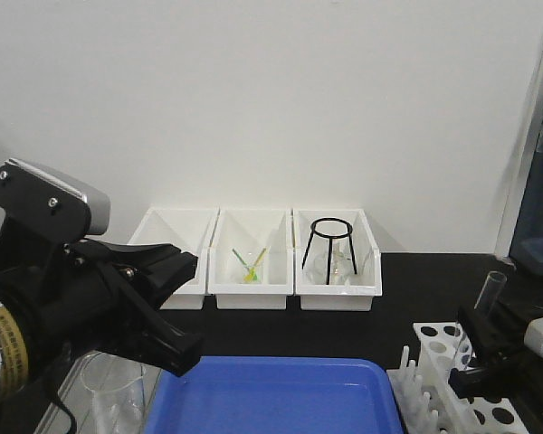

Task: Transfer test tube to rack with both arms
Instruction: 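Lower the tube into a hole of the white rack with the right gripper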

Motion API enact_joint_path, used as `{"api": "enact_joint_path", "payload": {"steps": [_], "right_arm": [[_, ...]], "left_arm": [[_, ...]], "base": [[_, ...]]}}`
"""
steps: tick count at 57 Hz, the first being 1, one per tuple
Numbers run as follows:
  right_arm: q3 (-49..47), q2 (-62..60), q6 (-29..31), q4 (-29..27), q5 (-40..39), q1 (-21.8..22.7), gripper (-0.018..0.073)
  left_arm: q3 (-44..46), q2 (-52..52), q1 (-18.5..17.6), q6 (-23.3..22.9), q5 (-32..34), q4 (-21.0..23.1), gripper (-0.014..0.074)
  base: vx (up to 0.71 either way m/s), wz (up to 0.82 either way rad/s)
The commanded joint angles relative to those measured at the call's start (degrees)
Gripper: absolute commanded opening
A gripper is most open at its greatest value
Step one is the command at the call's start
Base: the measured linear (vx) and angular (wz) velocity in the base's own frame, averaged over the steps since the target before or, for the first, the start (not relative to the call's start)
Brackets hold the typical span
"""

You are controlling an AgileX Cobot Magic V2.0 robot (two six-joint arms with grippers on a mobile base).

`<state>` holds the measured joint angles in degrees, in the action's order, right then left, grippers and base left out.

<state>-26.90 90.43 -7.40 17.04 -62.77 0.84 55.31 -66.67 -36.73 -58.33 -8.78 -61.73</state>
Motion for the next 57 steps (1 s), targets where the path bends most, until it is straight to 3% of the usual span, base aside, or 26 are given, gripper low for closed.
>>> {"api": "enact_joint_path", "payload": {"steps": [1, 27, 57], "right_arm": [[-1.06, 0.15, 0.79, 0.23, -1.26, 0.41, -0.0008], [-1.12, 0.49, 6.74, -0.43, -3.85, 0.41, -0.0008], [-2.30, 4.68, 5.78, -0.09, 0.09, 0.41, -0.0008]], "left_arm": [[1.59, 1.34, -0.22, -0.24, 1.89, 0.05, -0.0007], [1.59, 1.34, -0.22, -0.24, 1.89, 0.05, -0.0007], [1.59, 1.34, -0.22, -0.29, 1.90, 0.10, -0.0007]], "base": [[0.00, 0.00], [0.00, 0.00], [0.00, 0.00]]}}
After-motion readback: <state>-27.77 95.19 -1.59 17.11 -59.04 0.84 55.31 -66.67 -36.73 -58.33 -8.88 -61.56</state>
